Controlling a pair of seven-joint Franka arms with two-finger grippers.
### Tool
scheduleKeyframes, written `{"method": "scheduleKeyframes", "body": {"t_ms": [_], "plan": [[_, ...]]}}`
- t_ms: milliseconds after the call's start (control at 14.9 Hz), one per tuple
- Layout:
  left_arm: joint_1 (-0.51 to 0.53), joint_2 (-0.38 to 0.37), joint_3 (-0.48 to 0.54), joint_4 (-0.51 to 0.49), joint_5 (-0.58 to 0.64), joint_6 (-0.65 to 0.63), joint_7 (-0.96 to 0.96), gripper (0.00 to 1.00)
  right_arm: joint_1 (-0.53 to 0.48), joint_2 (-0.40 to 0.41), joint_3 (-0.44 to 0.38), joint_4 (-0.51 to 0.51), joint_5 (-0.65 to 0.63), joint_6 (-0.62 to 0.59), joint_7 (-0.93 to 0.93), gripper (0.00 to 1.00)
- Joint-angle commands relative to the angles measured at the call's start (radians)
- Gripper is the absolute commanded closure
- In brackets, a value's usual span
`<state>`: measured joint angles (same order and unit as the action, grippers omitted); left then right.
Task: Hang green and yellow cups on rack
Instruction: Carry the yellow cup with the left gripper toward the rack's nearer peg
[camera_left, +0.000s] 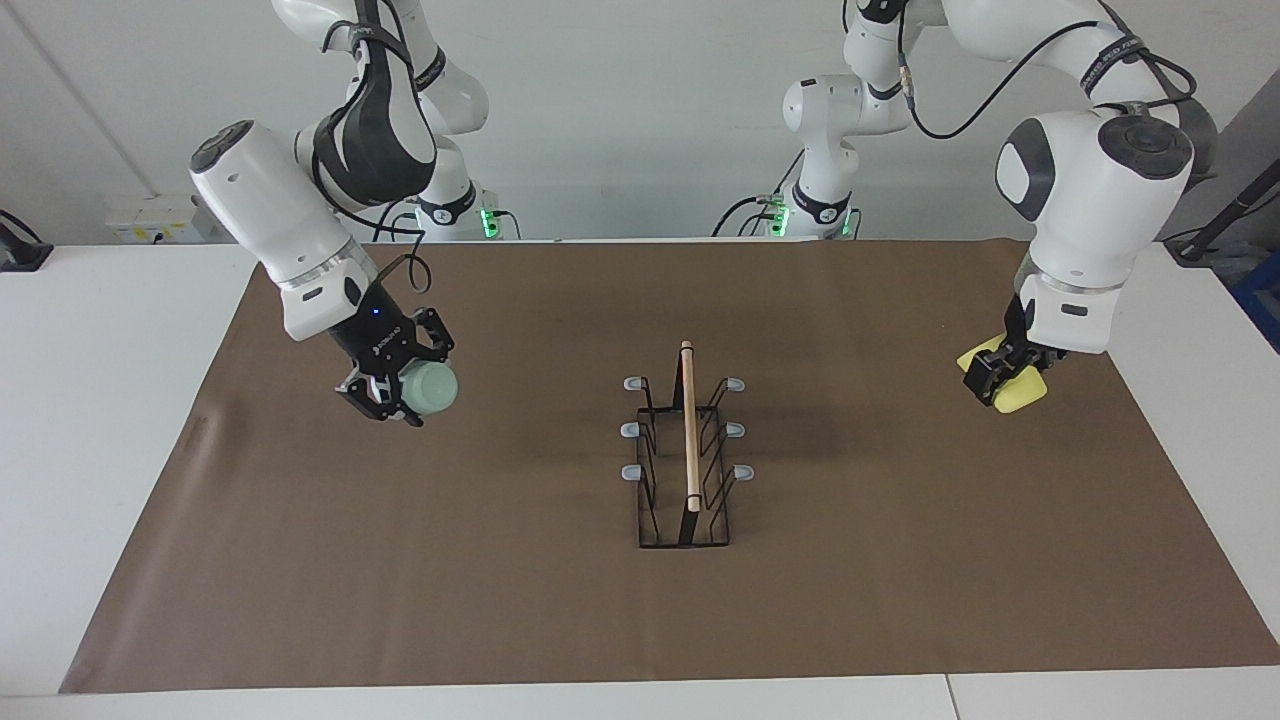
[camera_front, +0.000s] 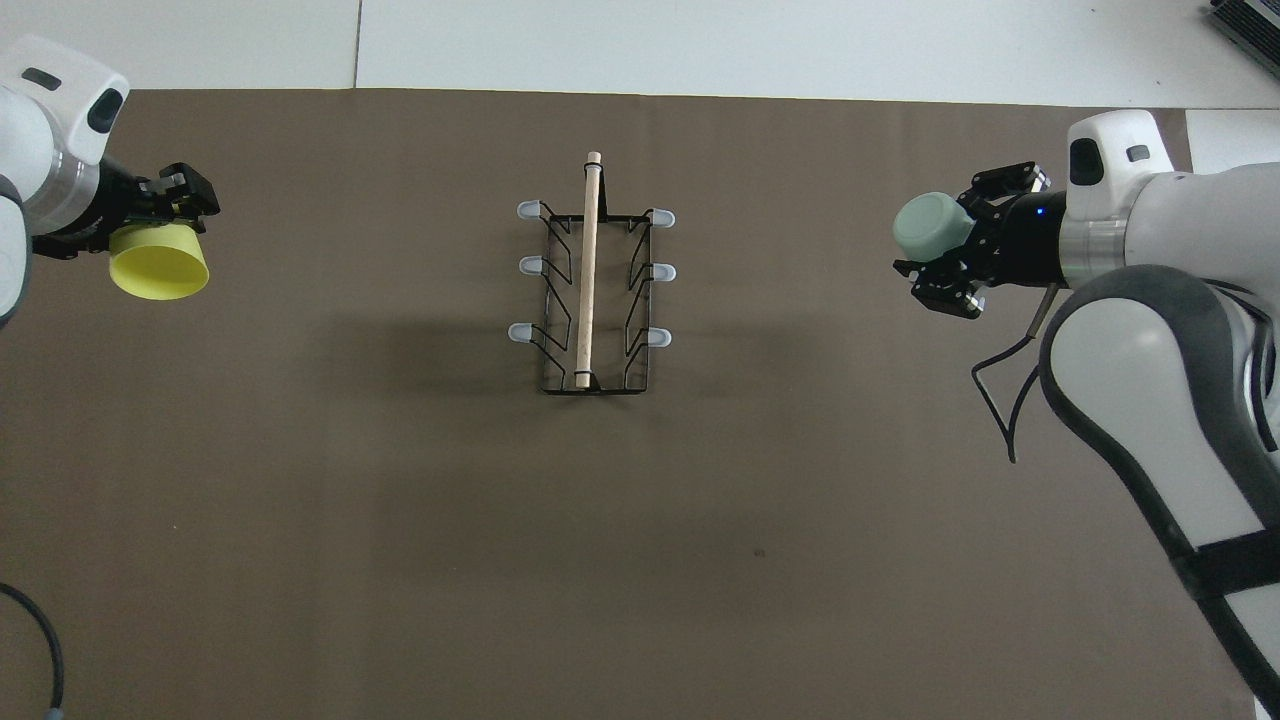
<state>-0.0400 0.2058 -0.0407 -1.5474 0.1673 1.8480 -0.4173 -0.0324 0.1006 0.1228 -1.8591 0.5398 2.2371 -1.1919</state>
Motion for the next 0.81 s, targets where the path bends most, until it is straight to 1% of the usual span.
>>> {"method": "scheduleKeyframes", "body": {"t_ms": [0, 201, 470, 604, 739], "plan": [[-0.030, -0.060, 0.012, -0.008, 0.092, -0.049, -0.101, 1.00, -0.012, -0.015, 0.006, 0.003, 0.164, -0.060, -0.018, 1.00], [-0.073, -0.066, 0.012, -0.007, 0.200, -0.039, -0.320, 1.00, -0.024, -0.028, 0.006, -0.005, 0.303, -0.086, -0.066, 1.00], [-0.129, -0.072, 0.012, -0.011, 0.270, -0.079, -0.460, 1.00, -0.052, -0.041, 0.003, -0.017, 0.465, -0.106, -0.239, 1.00], [-0.164, -0.086, 0.010, -0.026, 0.328, -0.093, -0.564, 1.00, -0.081, -0.044, 0.005, -0.017, 0.512, -0.149, -0.293, 1.00], [-0.202, -0.088, 0.010, -0.028, 0.359, -0.127, -0.607, 1.00, -0.113, -0.052, 0.003, -0.017, 0.548, -0.201, -0.342, 1.00]]}}
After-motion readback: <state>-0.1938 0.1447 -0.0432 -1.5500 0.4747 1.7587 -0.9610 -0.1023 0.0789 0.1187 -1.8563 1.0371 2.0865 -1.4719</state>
